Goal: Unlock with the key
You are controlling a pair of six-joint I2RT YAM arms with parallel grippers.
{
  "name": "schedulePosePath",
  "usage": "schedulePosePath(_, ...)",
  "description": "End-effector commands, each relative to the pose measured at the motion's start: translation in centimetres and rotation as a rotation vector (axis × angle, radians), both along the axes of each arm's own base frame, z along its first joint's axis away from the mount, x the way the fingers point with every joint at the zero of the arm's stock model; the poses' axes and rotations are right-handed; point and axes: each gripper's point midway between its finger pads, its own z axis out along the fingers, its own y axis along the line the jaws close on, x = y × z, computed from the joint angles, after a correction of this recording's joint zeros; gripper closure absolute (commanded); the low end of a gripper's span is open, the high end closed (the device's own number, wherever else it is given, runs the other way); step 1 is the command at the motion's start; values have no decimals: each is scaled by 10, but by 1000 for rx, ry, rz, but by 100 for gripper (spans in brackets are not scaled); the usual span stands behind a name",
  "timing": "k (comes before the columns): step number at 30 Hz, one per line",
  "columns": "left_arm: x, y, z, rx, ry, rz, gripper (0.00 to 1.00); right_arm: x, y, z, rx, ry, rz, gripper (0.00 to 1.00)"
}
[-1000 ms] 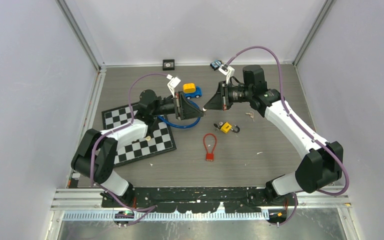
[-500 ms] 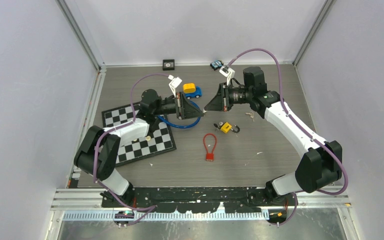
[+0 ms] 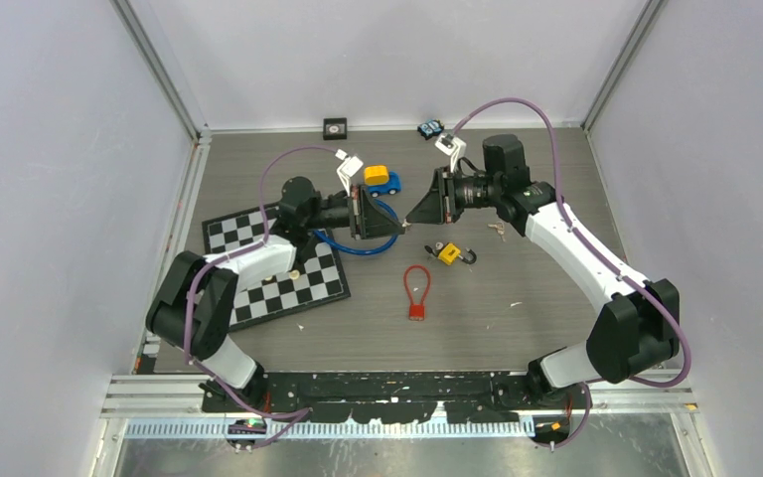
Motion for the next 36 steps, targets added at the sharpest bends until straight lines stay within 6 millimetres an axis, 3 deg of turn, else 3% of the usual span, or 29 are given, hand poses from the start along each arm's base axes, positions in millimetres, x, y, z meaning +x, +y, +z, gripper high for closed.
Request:
schedulePosePath(1, -12, 5, 20, 22, -176, -32, 100, -6, -9, 9, -31, -89, 9, 70)
schedulePosePath(6, -31, 14, -11, 246, -291, -66, 100, -15, -16, 13, -70, -152, 37, 53)
schedulePosePath(13, -51, 23, -32, 435, -470, -147, 100, -36, -17, 21, -51, -250, 146, 50)
schedulePosePath(18, -57, 24, -33, 463, -497, -172, 100, -53, -10, 25, -39, -300, 222, 51)
schedulePosePath(22, -61, 23, -32, 448, -494, -191, 100, -66, -4, 17, -80, -329, 272, 52)
schedulePosePath(36, -75, 17, -25, 359, -470, -255, 100, -72, 22, -24, -154, -299, 344, 53)
